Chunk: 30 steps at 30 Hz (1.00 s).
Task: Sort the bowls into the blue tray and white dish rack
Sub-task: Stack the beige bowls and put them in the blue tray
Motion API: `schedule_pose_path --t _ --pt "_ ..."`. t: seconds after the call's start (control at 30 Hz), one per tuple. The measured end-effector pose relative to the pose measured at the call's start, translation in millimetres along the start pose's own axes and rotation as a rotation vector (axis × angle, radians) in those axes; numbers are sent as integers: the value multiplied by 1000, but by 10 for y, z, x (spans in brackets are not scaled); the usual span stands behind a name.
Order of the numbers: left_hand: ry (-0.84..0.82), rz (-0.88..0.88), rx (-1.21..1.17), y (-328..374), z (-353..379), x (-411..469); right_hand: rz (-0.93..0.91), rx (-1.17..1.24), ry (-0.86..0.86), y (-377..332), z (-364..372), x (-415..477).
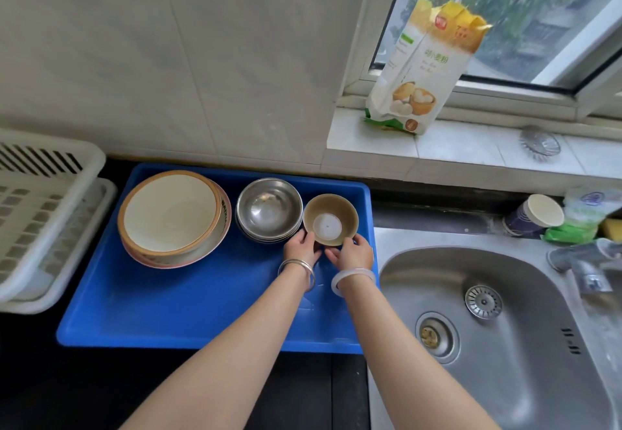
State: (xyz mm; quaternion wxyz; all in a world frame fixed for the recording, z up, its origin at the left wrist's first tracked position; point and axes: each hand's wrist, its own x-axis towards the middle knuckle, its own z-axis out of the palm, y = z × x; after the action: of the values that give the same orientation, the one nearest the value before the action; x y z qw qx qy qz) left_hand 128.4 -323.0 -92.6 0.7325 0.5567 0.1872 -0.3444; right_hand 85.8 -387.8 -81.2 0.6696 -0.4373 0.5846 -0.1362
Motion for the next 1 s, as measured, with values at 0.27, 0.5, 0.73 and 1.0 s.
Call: schedule_pose_path --t 0.27,0.5,0.73,1.0 --pt "19 16 -39 -29 59 124 22 44 -69 -69 2 54" --pt "-16 -10 26 -6 -2 -12 49 3 -125 -105 -54 1" --pt "3 59 250 87 -296 -397 -40 -197 -176 -47 -254 -355" --pt "140 260 386 316 -1307 -1186 -207 -542 -516 273 -71 -1327"
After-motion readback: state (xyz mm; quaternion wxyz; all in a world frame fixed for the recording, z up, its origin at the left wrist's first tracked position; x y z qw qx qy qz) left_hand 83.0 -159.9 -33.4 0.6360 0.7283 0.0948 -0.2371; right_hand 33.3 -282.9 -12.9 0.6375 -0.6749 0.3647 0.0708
